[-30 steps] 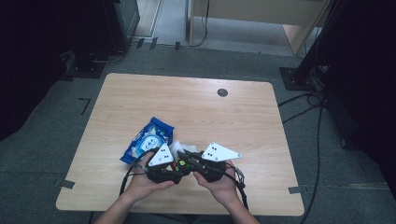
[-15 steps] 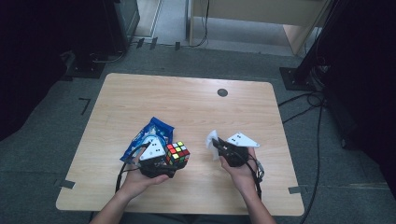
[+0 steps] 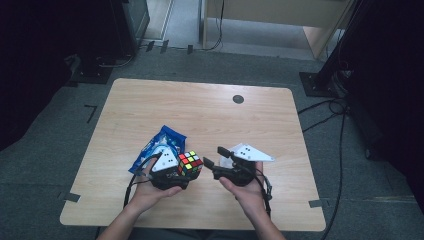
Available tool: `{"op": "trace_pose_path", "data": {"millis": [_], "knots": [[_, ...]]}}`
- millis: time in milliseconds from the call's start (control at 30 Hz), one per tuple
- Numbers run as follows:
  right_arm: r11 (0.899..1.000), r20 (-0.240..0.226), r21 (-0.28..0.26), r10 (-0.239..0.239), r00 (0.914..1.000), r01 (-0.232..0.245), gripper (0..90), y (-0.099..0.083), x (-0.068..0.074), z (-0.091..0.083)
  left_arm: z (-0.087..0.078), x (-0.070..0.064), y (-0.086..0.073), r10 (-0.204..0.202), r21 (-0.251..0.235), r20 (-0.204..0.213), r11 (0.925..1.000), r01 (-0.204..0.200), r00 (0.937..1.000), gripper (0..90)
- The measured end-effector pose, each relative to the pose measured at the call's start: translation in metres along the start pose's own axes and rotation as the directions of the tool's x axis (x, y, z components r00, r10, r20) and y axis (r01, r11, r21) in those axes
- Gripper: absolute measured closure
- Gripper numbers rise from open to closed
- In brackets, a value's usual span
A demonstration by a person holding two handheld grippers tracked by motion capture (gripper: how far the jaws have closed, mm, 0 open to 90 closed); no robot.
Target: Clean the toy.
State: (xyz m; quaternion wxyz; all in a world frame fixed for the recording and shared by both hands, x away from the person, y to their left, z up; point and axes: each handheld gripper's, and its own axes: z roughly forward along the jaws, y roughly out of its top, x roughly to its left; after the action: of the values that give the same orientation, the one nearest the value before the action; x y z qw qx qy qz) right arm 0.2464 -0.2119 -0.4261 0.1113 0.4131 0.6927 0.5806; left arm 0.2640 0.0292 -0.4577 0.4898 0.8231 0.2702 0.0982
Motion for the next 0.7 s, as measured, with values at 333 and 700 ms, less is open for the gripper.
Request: {"op": "trace_pose_path", "data": {"millis": [333, 700], "knots": [[0.993, 0.017, 0.111, 0.049, 0.9987, -0.05, 19.7, -0.01, 0.029, 0.028, 0.005, -0.011, 0.0, 0.053, 0.006, -0.047, 0.9986, -0.053, 0.9975, 33.6], [0.982, 0.024, 0.135, 0.133, 0.9909, -0.135, 34.2, -0.016, 0.031, 0.031, 0.007, -0.018, 0.0, 0.1, -0.004, -0.087, 0.9949, -0.101, 0.9911, 33.6]]}}
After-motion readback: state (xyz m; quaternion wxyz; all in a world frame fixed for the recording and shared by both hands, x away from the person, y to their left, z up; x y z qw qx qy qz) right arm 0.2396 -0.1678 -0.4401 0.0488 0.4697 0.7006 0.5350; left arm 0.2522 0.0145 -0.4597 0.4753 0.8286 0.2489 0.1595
